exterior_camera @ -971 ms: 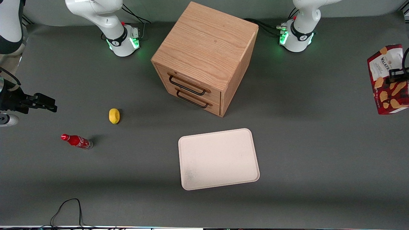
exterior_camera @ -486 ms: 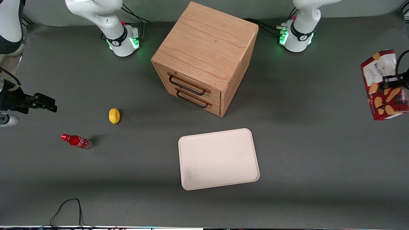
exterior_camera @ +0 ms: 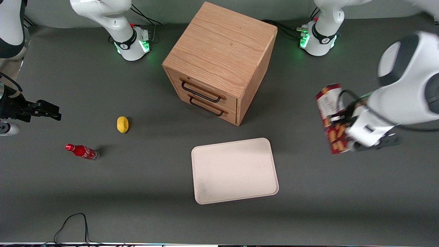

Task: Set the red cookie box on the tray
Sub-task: 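Lift the cookie box and carry it over the white tray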

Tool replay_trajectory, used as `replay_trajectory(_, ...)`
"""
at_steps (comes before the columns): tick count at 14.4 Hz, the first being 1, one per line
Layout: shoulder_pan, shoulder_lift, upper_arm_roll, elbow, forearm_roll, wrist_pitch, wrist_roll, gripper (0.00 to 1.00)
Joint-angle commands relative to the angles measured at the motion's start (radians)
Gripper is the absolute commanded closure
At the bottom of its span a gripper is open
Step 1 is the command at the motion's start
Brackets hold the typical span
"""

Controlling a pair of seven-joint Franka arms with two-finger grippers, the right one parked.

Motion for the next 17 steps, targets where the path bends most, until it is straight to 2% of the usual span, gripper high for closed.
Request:
replay_trajectory(1, -0.134, 0.221, 0.013, 0.255, 0.027, 0.008, -0.159, 1.0)
replay_trajectory(6, -0.21, 0.315, 0.037, 0.252, 0.046, 0.167, -0.173, 1.0)
replay_trajectory(9, -0.233, 0.381, 0.039, 0.234, 0.104, 0.241, -0.167, 1.0)
replay_trajectory(14, -0.231, 0.454, 0.042, 0.128, 0.128, 0.459, -0.159, 1.0)
replay_trajectory(17, -0.236, 0.49, 0.056, 0.126, 0.147, 0.488, -0.156, 1.0)
